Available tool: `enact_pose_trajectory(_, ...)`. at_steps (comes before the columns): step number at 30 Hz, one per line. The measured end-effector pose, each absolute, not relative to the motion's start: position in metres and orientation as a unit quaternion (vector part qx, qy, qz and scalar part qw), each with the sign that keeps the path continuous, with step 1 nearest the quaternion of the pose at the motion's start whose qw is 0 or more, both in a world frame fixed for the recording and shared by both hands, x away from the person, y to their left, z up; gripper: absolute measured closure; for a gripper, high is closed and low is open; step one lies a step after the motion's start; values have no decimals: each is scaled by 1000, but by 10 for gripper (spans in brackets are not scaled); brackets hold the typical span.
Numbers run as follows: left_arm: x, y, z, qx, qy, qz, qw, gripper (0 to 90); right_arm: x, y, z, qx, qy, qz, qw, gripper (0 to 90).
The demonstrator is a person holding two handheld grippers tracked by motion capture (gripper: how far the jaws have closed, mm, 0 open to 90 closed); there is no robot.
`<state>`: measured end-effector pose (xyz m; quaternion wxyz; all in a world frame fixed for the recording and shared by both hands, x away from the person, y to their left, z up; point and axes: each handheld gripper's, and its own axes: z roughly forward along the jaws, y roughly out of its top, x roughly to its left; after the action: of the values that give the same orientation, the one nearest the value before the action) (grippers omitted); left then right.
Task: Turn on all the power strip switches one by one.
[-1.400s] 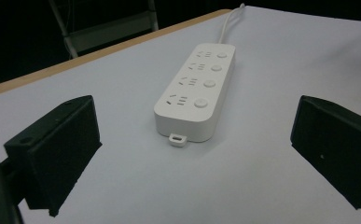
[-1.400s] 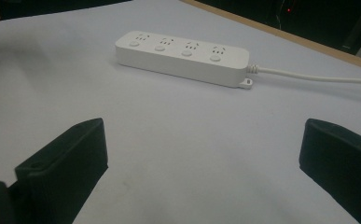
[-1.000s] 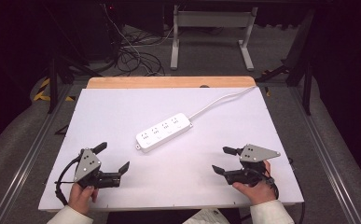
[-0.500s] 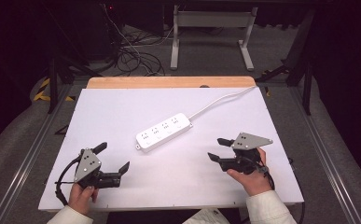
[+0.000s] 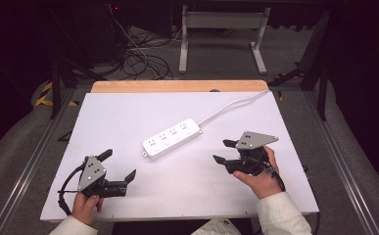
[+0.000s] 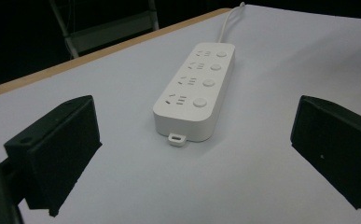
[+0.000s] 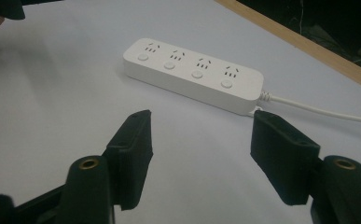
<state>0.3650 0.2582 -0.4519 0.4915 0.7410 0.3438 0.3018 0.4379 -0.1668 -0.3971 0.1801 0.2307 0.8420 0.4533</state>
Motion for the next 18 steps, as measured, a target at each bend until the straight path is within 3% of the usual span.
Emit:
enact_pose_trajectory(4, 365, 259, -452, 741, 344, 304, 491, 18, 440, -166, -393, 247, 837, 445, 203, 320)
enact_pose_trajectory(5, 364, 258, -452, 740, 346, 303, 491, 18, 442, -165, -390, 242, 838, 449, 194, 408)
enact_pose_trajectory(8, 364, 259, -452, 739, 348, 302, 492, 18, 444, -163, -386, 237, 840, 446, 199, 482)
enact_pose_trajectory(9, 364, 259, -452, 739, 348, 302, 492, 18, 448, -160, -384, 229, 844, 447, 187, 577)
enact_pose_trajectory(10, 364, 259, -452, 738, 349, 302, 492, 18, 450, -159, -384, 229, 843, 452, 179, 617)
enact_pose_trajectory(18, 364, 259, -452, 741, 347, 302, 490, 18, 470, -144, -378, 252, 845, 447, 149, 664)
